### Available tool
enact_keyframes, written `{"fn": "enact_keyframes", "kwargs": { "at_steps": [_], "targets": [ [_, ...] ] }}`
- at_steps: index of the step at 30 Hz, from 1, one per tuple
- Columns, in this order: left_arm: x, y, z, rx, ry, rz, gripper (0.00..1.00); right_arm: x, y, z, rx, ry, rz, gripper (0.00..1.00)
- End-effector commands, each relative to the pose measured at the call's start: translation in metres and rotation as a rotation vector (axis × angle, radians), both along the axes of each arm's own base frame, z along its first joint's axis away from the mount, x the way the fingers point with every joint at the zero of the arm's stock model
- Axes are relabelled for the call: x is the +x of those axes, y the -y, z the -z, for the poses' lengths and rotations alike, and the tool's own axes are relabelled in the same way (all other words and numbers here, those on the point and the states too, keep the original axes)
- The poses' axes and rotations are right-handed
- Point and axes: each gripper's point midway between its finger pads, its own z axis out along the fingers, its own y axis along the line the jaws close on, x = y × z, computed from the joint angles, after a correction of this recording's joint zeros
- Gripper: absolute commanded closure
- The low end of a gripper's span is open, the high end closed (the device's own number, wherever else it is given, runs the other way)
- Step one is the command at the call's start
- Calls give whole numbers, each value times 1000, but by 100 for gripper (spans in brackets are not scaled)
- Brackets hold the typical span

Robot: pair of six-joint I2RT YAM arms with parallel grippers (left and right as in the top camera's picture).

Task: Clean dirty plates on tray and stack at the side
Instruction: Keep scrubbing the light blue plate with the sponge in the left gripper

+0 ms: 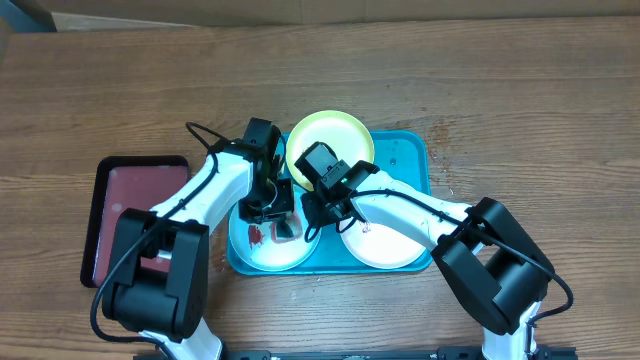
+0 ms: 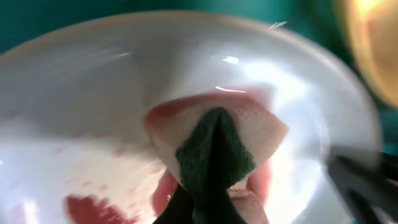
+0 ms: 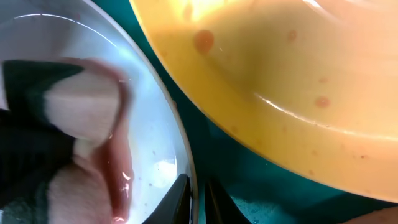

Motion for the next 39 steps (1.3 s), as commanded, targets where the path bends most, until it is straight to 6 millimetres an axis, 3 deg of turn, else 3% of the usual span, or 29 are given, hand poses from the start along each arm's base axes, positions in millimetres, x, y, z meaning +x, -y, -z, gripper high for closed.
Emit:
{"fn": "enact_keyframes", "kwargs": {
  "at_steps": [1,12,16,21,25,28,31,39],
  "targets": [
    [-20,-66,16,351,-47,-55,96,-3,3,6,-20,-8,-2,89],
    [-27,-109,0,612,-43,-98,96,0,7,7,-33,-6,10,93],
    [-18,-110,-13,628,-30,-101,96,1,8,7,-32,-6,12,93],
    [5,-82,-32,475,-4,-75,96,1,8,7,-32,-6,12,93],
    [27,-28,-48,173,40,41,96,1,8,7,-32,-6,12,93],
    [30,6,-51,-25,51,95,96,1,8,7,-32,-6,12,93],
    [22,12,-42,-65,28,95,96,2,7,7,-27,0,13,93],
    [-8,0,3,-50,-35,30,96,2,7,7,-27,-1,12,93]
  ]
}}
